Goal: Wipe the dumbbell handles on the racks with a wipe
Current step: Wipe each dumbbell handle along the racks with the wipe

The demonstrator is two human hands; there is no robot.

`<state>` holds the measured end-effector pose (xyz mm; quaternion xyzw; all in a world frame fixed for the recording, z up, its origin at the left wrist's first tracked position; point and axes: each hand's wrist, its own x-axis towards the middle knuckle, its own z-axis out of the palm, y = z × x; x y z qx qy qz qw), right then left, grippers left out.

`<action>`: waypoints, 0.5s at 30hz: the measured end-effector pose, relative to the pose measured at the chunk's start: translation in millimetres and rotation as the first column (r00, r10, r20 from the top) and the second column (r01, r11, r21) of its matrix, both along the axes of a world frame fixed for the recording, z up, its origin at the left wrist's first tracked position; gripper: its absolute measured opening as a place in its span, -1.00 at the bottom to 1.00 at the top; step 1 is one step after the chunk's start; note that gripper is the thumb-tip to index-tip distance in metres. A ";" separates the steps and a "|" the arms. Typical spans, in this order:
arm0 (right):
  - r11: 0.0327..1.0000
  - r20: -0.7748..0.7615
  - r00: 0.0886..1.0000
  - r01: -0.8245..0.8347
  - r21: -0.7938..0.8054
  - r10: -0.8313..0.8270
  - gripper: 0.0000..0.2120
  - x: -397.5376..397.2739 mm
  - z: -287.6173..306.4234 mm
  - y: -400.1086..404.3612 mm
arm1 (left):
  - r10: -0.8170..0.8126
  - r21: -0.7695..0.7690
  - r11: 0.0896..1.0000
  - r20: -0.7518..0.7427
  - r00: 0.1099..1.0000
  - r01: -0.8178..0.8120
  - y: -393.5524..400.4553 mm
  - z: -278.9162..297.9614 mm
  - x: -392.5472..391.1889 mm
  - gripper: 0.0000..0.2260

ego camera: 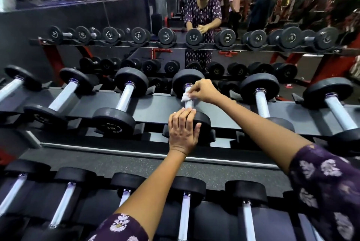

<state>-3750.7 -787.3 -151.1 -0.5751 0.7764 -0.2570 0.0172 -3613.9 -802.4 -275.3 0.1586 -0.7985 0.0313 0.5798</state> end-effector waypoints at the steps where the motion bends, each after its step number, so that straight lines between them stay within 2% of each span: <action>1: 0.997 0.034 0.998 0.054 -0.058 -0.052 -0.85 -0.9 -1.9 -3.0 | 0.002 -0.001 1.000 0.001 1.000 -0.002 -0.3 0.3 0.1 -0.64; 3: 0.992 0.086 0.993 0.093 -0.080 -0.086 -0.87 0.9 -6.8 -0.3 | 0.000 0.010 1.000 0.010 1.000 0.000 0.8 0.7 0.9 -0.63; 6: 0.995 0.124 0.992 0.019 0.094 -0.031 -0.88 4.9 -11.6 17.7 | -0.004 0.023 1.000 0.015 1.000 0.004 1.5 0.3 2.0 -0.62; 8: 0.984 0.246 0.969 -0.049 0.173 0.005 -0.89 7.7 -11.4 26.4 | -0.001 0.030 1.000 0.018 1.000 0.000 1.5 0.1 2.0 -0.62; 10: 0.995 0.260 0.965 0.011 0.103 -0.038 -0.88 4.0 -9.3 22.8 | 0.006 0.033 0.999 0.015 1.000 -0.006 2.5 0.5 1.5 -0.62; 12: 0.985 0.192 0.967 0.172 -0.007 -0.167 -0.86 -5.6 -10.3 9.4 | 0.006 0.027 1.000 0.016 1.000 -0.006 3.2 0.2 2.1 -0.62; 15: 0.950 0.291 0.918 0.303 -0.080 -0.268 -0.86 -11.5 -22.5 -4.6 | 0.010 0.017 1.000 0.021 1.000 -0.010 3.6 0.5 2.1 -0.63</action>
